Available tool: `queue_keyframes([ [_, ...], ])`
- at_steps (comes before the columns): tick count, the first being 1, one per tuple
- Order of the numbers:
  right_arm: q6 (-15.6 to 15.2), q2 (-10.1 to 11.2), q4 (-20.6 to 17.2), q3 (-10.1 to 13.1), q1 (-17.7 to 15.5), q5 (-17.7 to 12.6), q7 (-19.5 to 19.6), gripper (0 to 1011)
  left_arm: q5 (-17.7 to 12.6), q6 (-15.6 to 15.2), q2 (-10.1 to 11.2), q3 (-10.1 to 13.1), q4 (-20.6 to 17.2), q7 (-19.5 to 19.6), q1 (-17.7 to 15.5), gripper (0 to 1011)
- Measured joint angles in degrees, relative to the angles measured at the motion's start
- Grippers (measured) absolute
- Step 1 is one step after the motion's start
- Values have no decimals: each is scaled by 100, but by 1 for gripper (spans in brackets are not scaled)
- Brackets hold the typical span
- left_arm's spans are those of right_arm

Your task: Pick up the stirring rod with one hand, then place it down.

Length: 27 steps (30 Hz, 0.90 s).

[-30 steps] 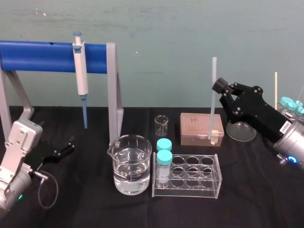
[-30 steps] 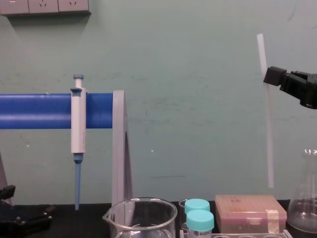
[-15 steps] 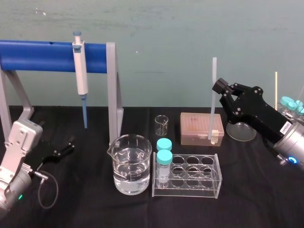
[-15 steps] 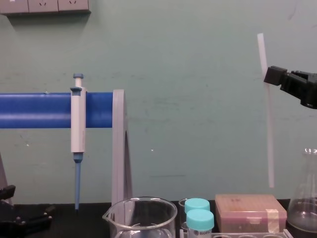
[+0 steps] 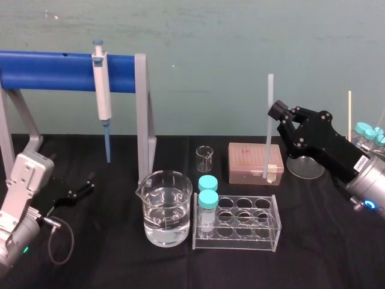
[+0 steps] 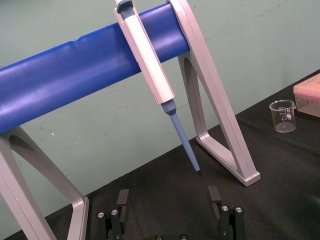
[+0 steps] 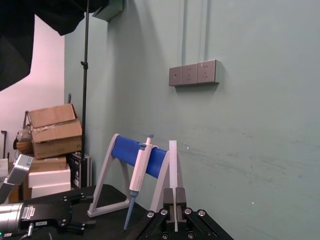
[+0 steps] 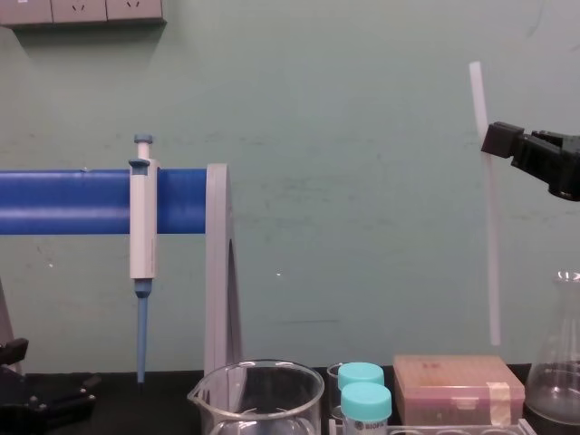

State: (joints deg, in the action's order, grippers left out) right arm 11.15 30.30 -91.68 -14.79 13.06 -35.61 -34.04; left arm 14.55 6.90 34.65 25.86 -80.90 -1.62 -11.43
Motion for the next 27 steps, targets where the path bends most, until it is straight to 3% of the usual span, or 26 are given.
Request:
queue_keyframes([
  [21,-24,30,-15,-15,-34,-2,-9,29,0,0,0,0,0,0,0,1000],
  [27,-95,126,49,-54,-167,-188,-236,28,0,0,0,0,0,0,0,1000],
])
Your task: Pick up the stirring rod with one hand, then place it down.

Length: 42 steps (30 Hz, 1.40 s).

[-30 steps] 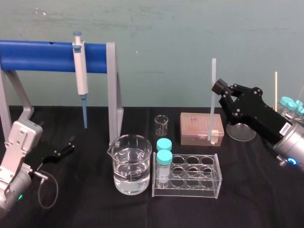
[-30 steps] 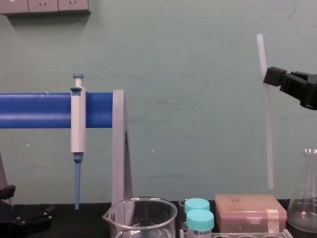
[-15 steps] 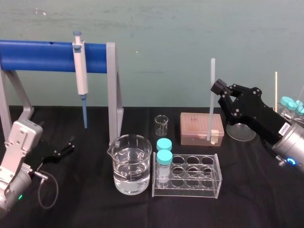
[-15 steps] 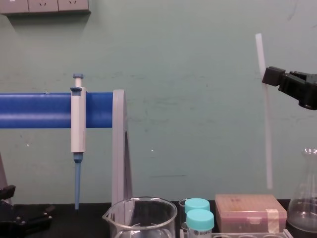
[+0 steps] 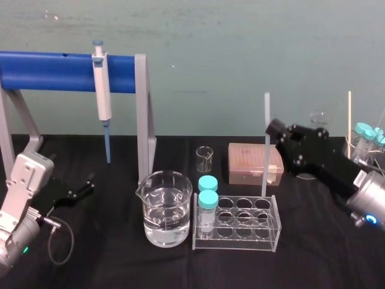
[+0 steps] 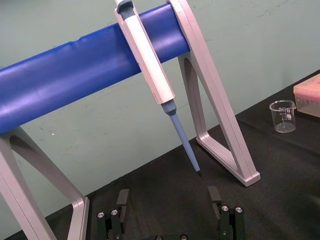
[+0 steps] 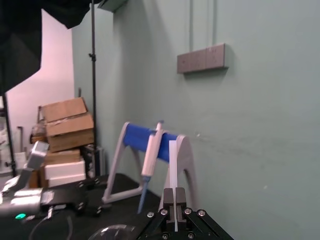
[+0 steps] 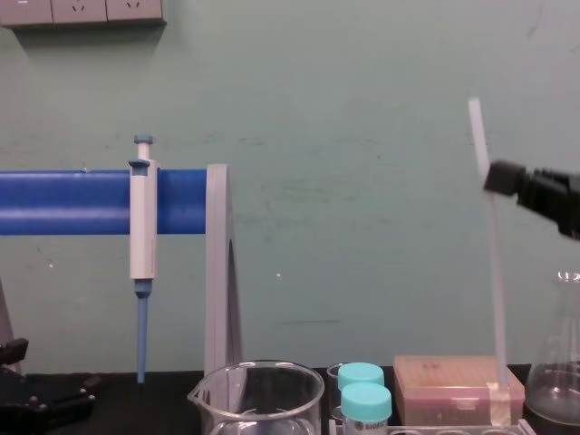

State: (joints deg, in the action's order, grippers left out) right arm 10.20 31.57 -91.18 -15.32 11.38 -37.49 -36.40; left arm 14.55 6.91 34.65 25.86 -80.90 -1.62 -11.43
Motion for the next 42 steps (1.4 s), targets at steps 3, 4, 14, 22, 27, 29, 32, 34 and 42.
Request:
queue_keyframes([
  [3,-1,46,66,-37,-75,-99,-123,29,0,0,0,0,0,0,0,1000],
  [4,0,63,93,-51,-104,-115,-151,28,0,0,0,0,0,0,0,1000],
  [14,84,119,310,-107,-171,-54,-171,28,0,0,0,0,0,0,0,1000],
  [22,163,39,532,-154,-92,-33,-218,29,0,0,0,0,0,0,0,1000],
  [27,274,-35,696,-180,-36,-80,-341,29,0,0,0,0,0,0,0,1000],
  [29,320,-50,768,-202,-20,-65,-372,29,0,0,0,0,0,0,0,1000],
  [32,397,-64,845,-226,-13,-13,-406,29,0,0,0,0,0,0,0,1000],
  [34,450,-74,893,-244,-10,33,-419,29,0,0,0,0,0,0,0,1000],
  [42,583,-152,1115,-287,12,161,-445,28,0,0,0,0,0,0,0,1000],
])
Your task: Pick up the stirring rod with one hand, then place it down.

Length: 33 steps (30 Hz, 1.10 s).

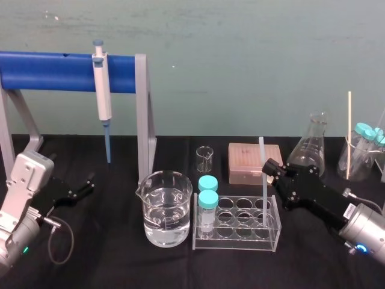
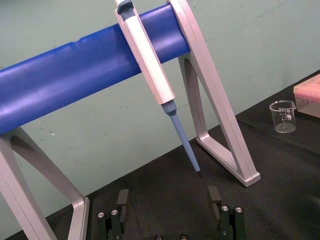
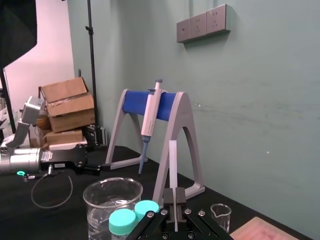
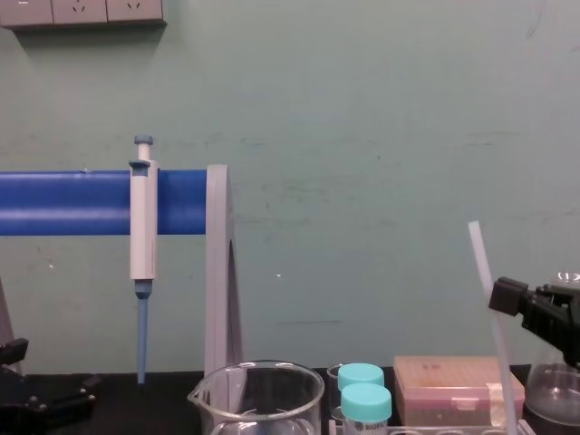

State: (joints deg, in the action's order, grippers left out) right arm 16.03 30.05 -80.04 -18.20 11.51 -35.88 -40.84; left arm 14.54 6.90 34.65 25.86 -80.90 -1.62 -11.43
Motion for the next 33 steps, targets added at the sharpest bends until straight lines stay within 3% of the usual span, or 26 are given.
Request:
queue_keyframes([
  [20,32,-187,467,-82,74,251,30,29,0,0,0,0,0,0,0,1000],
  [33,-13,-199,491,-86,79,336,101,29,0,0,0,0,0,0,0,1000],
])
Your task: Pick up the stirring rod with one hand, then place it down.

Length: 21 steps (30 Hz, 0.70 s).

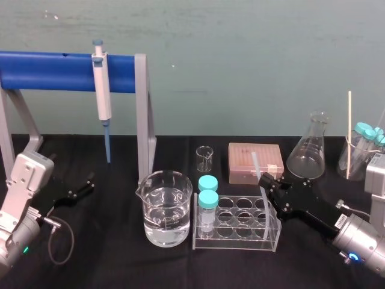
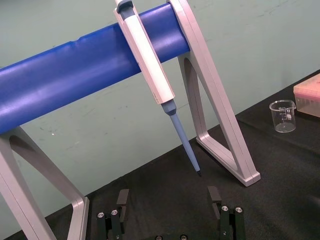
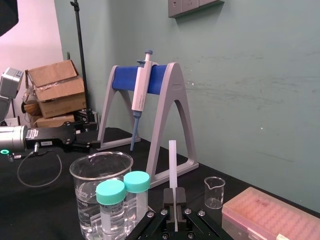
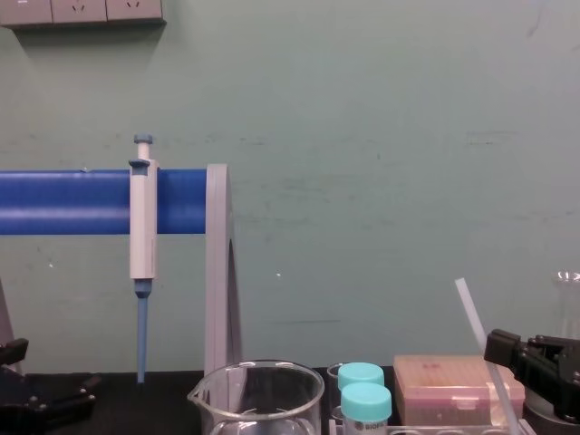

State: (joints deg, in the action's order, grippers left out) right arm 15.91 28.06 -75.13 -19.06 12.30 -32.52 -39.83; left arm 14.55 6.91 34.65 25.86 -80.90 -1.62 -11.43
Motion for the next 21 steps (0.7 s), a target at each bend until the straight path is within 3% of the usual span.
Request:
queue_keyframes([
  [5,-4,1,0,1,-2,-7,-1,30,0,0,0,0,0,0,0,1000],
  [8,-9,3,0,1,-4,-10,-2,87,0,0,0,0,0,0,0,1000],
  [18,-9,6,-1,4,-6,-20,-8,378,0,0,0,0,0,0,0,1000],
  [19,-9,6,-2,4,-5,-21,-9,443,0,0,0,0,0,0,0,1000],
  [21,-9,6,-2,4,-6,-22,-9,461,0,0,0,0,0,0,0,1000],
])
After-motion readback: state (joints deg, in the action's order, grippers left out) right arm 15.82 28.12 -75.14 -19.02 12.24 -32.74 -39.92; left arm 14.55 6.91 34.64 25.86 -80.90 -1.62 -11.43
